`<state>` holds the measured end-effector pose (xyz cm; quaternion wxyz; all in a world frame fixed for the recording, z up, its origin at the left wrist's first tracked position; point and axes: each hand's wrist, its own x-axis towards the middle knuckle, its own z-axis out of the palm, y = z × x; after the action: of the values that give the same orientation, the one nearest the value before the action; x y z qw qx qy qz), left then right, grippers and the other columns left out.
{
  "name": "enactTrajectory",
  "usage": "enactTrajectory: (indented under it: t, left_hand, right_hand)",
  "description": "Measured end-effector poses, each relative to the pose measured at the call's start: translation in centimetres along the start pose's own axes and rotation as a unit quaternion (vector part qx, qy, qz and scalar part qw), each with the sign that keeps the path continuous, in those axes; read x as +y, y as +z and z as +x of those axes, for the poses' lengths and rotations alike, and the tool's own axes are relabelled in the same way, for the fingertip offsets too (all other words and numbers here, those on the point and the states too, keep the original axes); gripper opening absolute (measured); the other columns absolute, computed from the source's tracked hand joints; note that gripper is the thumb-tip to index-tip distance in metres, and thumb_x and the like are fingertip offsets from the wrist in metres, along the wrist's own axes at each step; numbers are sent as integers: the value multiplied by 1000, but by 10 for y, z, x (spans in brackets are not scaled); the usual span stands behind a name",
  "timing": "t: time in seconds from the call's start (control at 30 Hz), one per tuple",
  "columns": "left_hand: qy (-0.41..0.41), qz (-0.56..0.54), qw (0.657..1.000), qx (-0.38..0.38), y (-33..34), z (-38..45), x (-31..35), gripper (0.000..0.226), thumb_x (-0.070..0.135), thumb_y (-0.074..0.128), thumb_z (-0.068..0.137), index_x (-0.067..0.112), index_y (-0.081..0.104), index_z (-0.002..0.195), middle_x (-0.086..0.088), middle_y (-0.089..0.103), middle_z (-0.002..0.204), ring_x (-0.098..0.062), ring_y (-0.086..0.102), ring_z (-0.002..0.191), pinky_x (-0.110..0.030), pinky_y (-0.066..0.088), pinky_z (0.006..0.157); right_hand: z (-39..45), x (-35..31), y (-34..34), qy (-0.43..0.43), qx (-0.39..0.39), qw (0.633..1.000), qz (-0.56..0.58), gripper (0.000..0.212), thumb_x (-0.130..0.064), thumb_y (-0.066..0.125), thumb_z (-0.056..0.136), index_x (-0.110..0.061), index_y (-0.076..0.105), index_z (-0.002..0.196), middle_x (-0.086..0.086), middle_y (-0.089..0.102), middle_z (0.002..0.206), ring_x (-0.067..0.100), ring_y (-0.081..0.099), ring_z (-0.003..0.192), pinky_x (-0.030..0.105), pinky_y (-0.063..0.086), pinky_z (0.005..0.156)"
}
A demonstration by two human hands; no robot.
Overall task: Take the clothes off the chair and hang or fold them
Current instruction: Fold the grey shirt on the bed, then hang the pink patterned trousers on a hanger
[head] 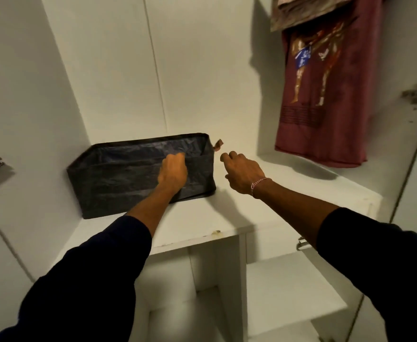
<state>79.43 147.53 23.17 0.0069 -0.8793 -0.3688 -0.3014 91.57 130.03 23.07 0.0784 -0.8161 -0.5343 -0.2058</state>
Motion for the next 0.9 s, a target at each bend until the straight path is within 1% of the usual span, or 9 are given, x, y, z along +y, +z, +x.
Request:
enactTrajectory:
  t: [0.13, 0.2, 0.27, 0.37, 0.43, 0.63, 0.7, 0.77, 0.9]
  left_hand:
    - [71, -39, 997, 10, 5, -26, 44, 27, 6, 49, 97, 4, 61, 121, -25, 68, 107, -42, 65, 96, -48, 55, 82]
    - [110, -56, 992, -4, 10, -46, 67, 30, 11, 51, 98, 6, 60, 126, -22, 68, 113, -40, 66, 99, -47, 56, 85]
    - [180, -71, 980, -43, 18, -69, 90, 41, 22, 59, 96, 8, 56, 135, -18, 65, 126, -36, 63, 111, -45, 53, 94]
    - [304, -67, 940, -140, 33, -110, 131, 66, 36, 68, 89, 13, 46, 147, -10, 50, 148, -28, 45, 135, -39, 40, 110]
    - [362, -68, 911, -185, 42, -143, 165, 71, 37, 70, 86, 14, 44, 148, -9, 43, 153, -26, 37, 140, -36, 34, 112]
    - [472, -104, 840, -247, 65, -249, 290, 73, 38, 74, 80, 15, 48, 144, -9, 48, 148, -27, 40, 138, -43, 40, 110]
    - [506, -113, 815, -258, 66, -289, 333, 71, 40, 72, 81, 17, 49, 143, -7, 50, 146, -24, 42, 137, -41, 39, 111]
    - [536, -114, 794, -263, 64, -335, 379, 74, 45, 70, 83, 16, 46, 146, -8, 46, 151, -24, 37, 141, -40, 35, 115]
    - [601, -124, 740, -274, 50, -430, 458, 75, 49, 68, 85, 16, 44, 148, -7, 45, 152, -24, 38, 141, -39, 38, 113]
  right_hand:
    - [-35, 19, -12, 25, -43, 999, -12, 49, -26, 64, 96, -9, 43, 137, 14, 51, 133, 34, 54, 117, 42, 48, 84]
    - [-56, 28, -15, 40, -57, 998, -4, 50, -30, 63, 96, -9, 43, 138, 13, 51, 134, 34, 53, 119, 42, 47, 89]
    - [-85, 37, -14, 67, -76, 995, 20, 53, -32, 63, 95, -10, 43, 139, 13, 52, 135, 34, 53, 121, 43, 47, 94]
    - [-146, 57, -3, 108, -110, 987, 34, 57, -31, 64, 94, -10, 41, 142, 13, 51, 138, 34, 52, 124, 43, 46, 96]
    - [-197, 73, 4, 139, -139, 979, 46, 60, -31, 64, 94, -10, 39, 145, 14, 50, 141, 34, 50, 127, 44, 46, 99]
    - [-364, 134, 5, 270, -206, 940, 41, 72, -37, 67, 92, -11, 32, 150, 14, 38, 155, 35, 42, 137, 50, 43, 107]
    - [-425, 152, -2, 313, -218, 923, 42, 72, -37, 67, 93, -10, 33, 150, 14, 40, 152, 34, 45, 136, 47, 44, 106]
    - [-490, 168, -16, 362, -233, 902, 42, 69, -37, 67, 92, -10, 36, 148, 13, 46, 147, 34, 49, 132, 47, 46, 104]
    - [-613, 192, -47, 439, -241, 865, 30, 67, -37, 68, 92, -10, 38, 146, 13, 49, 144, 33, 51, 129, 46, 47, 102]
